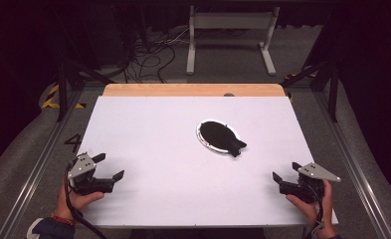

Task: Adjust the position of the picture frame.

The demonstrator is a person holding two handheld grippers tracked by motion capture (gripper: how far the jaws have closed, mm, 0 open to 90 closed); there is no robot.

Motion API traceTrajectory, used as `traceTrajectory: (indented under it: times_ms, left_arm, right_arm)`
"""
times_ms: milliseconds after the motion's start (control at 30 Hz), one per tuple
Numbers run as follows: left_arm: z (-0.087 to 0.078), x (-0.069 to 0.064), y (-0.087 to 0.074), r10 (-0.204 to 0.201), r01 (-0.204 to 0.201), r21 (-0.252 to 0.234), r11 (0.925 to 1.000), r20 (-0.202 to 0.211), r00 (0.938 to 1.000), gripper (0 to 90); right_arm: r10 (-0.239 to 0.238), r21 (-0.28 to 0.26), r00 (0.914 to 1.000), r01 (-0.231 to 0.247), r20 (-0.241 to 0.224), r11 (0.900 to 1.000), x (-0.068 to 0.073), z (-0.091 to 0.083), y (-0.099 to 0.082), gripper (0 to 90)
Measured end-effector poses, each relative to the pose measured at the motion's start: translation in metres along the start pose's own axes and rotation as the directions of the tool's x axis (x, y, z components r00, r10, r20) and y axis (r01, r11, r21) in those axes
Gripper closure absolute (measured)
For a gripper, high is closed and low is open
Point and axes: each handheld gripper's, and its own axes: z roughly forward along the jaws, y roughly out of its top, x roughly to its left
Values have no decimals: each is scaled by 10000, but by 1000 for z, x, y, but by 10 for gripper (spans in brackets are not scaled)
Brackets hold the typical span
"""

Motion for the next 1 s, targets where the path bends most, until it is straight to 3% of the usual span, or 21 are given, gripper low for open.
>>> traceTrajectory:
  times_ms: [200,400,533,667,700,767,867,1000]
  left_arm:
    - [-5,-12,-2,394,-393,84,9992,-149,9991,115]
    - [-8,-18,-6,528,-523,233,9984,-214,9984,144]
    - [-12,-20,-6,322,-322,137,9994,3,9995,205]
    - [-12,-24,-6,349,-353,132,9993,243,9991,257]
    - [-12,-24,-6,349,-353,132,9993,243,9991,310]
    - [-11,-25,-6,415,-420,173,9990,304,9987,320]
    - [-7,-27,-6,604,-624,453,9970,435,9972,412]
    - [-4,-28,-4,759,-821,748,9938,817,9938,619]
  right_arm:
    - [-108,-268,9998,104,-181,9996,2,2,7,217]
    - [-355,-284,9992,350,-195,9990,3,14,18,237]
    - [-85,-326,9991,72,-403,9994,4,17,27,378]
    - [-319,-519,9977,288,-598,9982,8,22,41,505]
    - [-319,-519,9977,288,-598,9982,8,22,41,505]
    - [-380,-470,9972,350,-645,9983,8,28,46,560]
    - [-560,-335,9967,541,-584,9980,7,38,51,614]
    - [-807,-229,9952,796,-544,9966,7,53,57,685]
